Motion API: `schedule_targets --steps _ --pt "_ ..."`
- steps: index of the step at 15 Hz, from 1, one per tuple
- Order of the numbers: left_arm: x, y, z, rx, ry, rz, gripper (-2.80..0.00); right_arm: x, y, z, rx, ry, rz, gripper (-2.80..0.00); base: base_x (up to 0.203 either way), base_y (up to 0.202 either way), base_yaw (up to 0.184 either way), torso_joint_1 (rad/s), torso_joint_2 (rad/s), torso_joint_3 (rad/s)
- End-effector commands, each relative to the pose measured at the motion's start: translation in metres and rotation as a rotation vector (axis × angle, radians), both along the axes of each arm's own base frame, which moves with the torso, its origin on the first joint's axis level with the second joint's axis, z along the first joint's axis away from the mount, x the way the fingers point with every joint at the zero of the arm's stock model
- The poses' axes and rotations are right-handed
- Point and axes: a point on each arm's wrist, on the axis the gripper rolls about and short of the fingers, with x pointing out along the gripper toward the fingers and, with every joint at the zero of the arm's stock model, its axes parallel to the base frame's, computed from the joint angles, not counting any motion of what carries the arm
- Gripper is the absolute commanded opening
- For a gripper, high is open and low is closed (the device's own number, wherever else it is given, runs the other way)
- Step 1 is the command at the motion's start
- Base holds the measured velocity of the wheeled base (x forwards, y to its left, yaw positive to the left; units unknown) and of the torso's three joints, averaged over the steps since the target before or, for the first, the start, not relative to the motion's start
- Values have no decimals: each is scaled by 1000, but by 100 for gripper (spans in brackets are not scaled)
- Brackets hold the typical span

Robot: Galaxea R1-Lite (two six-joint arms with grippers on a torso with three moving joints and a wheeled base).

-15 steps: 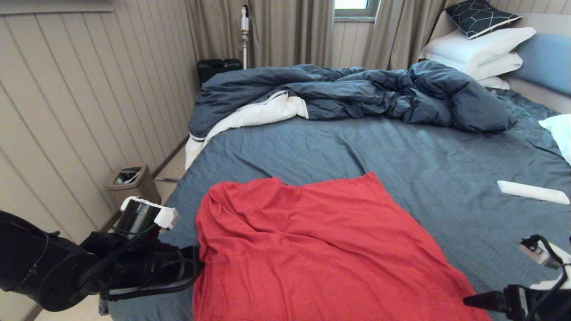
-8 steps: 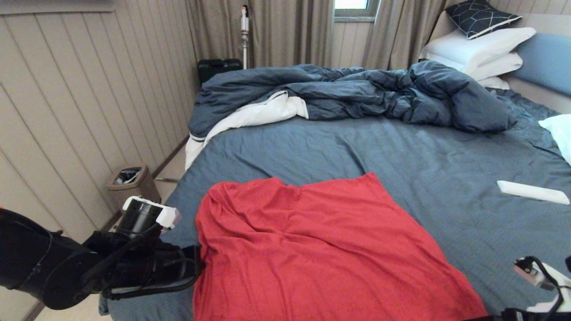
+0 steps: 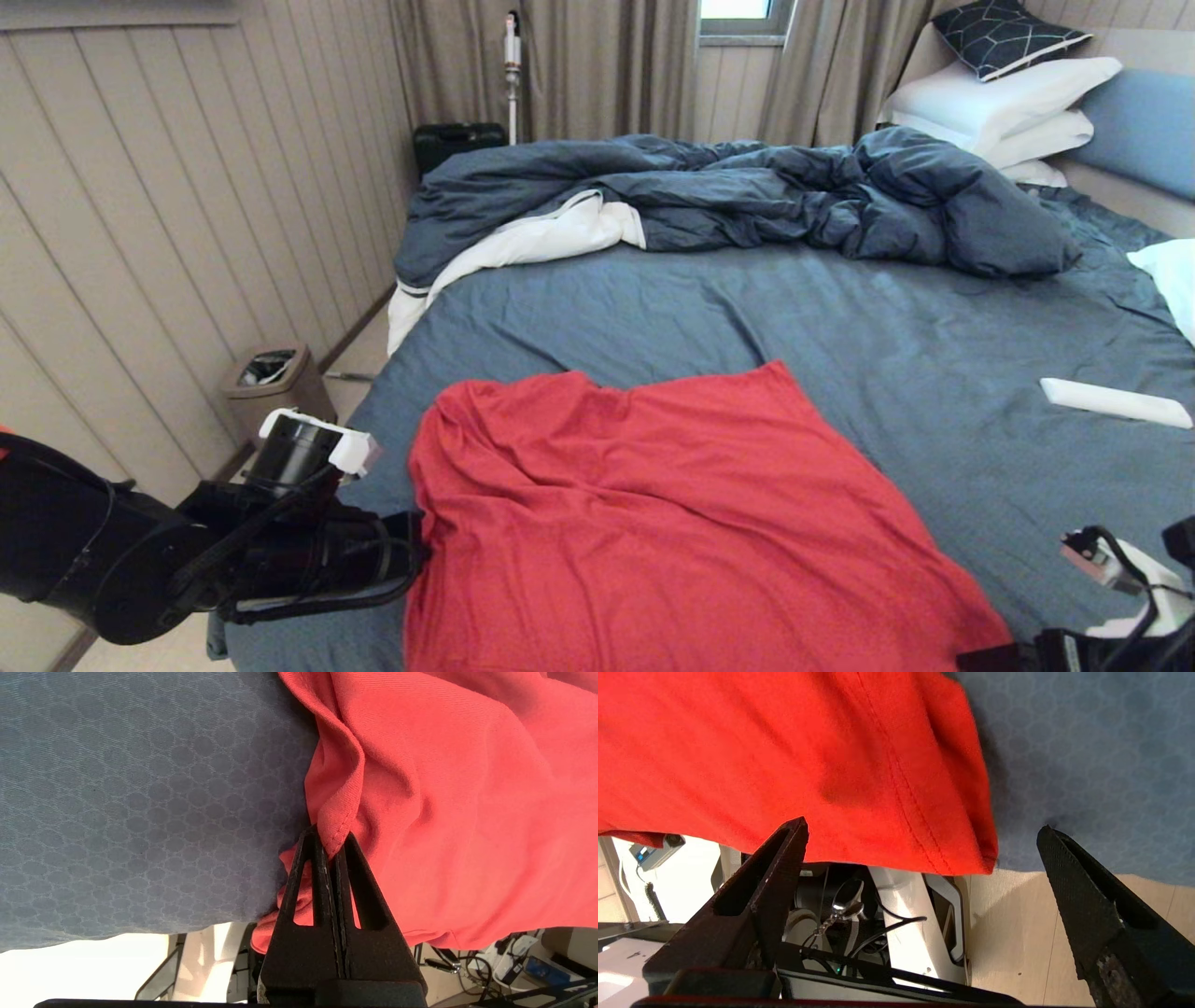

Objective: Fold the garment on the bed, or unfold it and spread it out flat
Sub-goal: Fold the red T-shirt

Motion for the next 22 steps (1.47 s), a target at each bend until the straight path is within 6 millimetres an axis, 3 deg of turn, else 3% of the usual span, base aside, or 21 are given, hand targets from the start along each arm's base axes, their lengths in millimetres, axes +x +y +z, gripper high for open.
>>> schedule_targets --steps 1,2,3,8,12,17,22 --pt "0 0 0 -3 -1 2 -280 2 -1 -4 10 19 3 0 0 0 0 0 0 0" --pt "1 0 -1 -2 2 2 -280 4 -1 -5 11 22 4 -105 0 0 0 0 0 0" --pt "1 -1 -1 -2 3 2 -280 5 -2 -6 11 23 3 -280 0 0 0 0 0 0" --pt "5 -2 -2 -3 8 6 -280 6 -2 -8 9 15 -1 -280 0 0 0 0 0 0" --pt "0 0 0 -5 5 5 -280 -7 1 -7 25 2 -1 -280 0 0 0 0 0 0" --pt "-35 15 14 -21 -20 -3 -280 -26 4 6 37 -105 -19 -280 0 0 0 0 0 0" --pt "-66 29 11 -13 -4 -6 -280 -42 7 6 47 -144 -32 -280 0 0 0 0 0 0"
